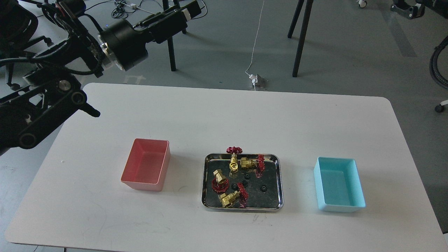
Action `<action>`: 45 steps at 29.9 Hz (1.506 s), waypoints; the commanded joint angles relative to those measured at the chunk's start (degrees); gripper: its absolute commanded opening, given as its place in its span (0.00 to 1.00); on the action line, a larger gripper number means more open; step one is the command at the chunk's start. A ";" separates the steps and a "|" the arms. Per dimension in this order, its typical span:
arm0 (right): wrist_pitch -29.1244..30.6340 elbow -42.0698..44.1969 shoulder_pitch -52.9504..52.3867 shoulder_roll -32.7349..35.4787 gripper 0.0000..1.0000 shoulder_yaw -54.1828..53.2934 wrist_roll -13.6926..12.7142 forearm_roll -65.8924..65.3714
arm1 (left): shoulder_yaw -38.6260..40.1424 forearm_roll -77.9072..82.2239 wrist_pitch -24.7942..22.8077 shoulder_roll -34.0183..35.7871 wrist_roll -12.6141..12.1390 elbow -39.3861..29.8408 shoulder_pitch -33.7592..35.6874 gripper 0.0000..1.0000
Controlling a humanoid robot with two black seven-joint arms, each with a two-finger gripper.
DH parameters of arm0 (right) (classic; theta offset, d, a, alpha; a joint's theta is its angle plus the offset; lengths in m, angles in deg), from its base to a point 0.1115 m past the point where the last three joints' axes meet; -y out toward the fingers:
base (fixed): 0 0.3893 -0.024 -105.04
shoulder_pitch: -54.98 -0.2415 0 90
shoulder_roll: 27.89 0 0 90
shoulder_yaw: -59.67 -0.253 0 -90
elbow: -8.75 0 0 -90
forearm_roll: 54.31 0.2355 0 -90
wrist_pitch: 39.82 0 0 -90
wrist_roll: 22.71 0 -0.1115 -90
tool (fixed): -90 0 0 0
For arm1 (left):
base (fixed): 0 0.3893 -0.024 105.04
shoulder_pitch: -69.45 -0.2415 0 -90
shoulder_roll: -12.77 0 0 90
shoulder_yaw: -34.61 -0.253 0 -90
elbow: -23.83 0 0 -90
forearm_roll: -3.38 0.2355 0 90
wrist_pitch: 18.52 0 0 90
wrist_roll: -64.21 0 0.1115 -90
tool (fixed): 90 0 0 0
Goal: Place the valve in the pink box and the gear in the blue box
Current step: 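Move the left arm down toward the metal tray, then grasp a red-handled brass valve in the tray with the left gripper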
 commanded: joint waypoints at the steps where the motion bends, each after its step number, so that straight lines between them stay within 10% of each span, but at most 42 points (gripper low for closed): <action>1: -0.15 0.04 -1.14 0.01 1.00 0.01 -0.09 -0.03 | -7.62 16.23 6.88 -0.65 -1.04 -1.03 -0.81 0.90; 9: -1.29 -0.05 -3.96 1.42 1.00 0.01 -0.18 -0.03 | -21.52 32.29 18.24 -1.62 -5.78 2.13 -8.79 0.91; 34: -1.82 -0.05 -6.42 1.16 1.00 0.54 -0.18 -0.03 | -24.52 32.29 19.20 -19.99 -5.44 21.03 -20.50 0.92; 45: -1.82 0.04 -6.42 1.07 1.00 0.71 -0.18 -0.03 | -24.52 32.29 20.17 -20.96 -5.43 22.97 -21.02 0.43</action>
